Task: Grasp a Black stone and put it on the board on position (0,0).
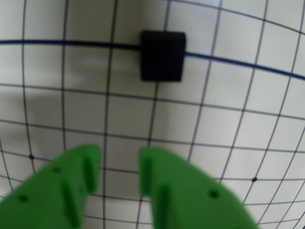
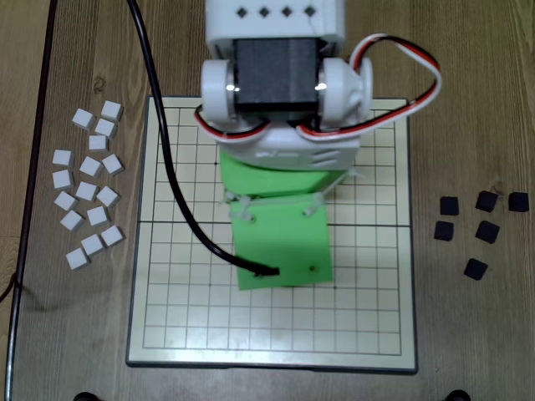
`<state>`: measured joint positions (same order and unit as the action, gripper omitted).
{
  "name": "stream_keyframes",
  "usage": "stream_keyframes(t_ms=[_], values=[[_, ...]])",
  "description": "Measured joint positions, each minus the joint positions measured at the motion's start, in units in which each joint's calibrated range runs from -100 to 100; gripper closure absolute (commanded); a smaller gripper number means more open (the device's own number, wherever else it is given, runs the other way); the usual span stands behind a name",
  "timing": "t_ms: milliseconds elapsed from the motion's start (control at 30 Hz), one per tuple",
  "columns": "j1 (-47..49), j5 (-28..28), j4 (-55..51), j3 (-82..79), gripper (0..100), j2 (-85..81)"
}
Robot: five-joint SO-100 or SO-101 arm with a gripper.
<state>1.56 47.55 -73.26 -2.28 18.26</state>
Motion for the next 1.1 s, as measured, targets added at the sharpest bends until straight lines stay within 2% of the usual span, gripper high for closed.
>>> stream_keyframes(t_ms=[367, 533, 800, 1100], values=[[0.0, 0.0, 0.0, 0.0, 94, -0.3], [0.0, 0.0, 0.0, -3.7, 94, -8.4], [-1.5, 1.3, 0.2, -25.5, 94, -31.8], [-1.0, 2.2, 6.4, -54.8, 94, -57.5]])
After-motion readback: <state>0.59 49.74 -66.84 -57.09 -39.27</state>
